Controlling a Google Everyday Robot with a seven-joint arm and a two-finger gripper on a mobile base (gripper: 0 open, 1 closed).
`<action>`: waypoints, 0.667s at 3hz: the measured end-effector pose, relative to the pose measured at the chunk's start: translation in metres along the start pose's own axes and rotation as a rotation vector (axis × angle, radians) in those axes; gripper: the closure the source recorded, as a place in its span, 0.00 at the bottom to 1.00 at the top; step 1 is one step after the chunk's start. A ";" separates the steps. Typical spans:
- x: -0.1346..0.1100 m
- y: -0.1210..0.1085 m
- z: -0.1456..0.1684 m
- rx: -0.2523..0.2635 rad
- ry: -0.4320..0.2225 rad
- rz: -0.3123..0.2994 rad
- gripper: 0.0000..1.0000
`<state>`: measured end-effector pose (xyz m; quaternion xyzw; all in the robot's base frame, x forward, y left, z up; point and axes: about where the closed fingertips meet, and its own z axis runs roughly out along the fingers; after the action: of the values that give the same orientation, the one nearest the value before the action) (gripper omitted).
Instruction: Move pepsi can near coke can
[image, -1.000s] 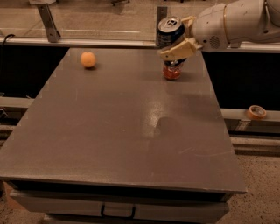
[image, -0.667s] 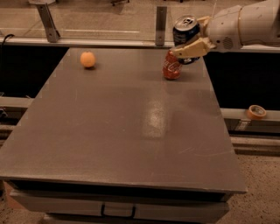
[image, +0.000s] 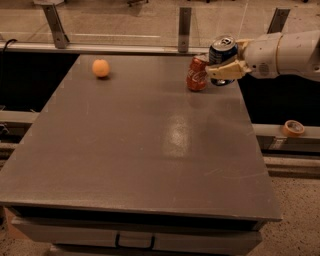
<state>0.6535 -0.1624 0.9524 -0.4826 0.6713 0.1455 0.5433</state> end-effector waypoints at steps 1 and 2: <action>0.016 -0.008 0.010 0.014 -0.036 0.045 0.82; 0.032 -0.014 0.017 0.036 -0.072 0.077 0.58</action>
Offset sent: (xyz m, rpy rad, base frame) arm 0.0334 -0.0235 -0.0459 0.1606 -0.0078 -0.0691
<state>0.6765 -0.1724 0.9224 -0.4411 0.6721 0.1716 0.5695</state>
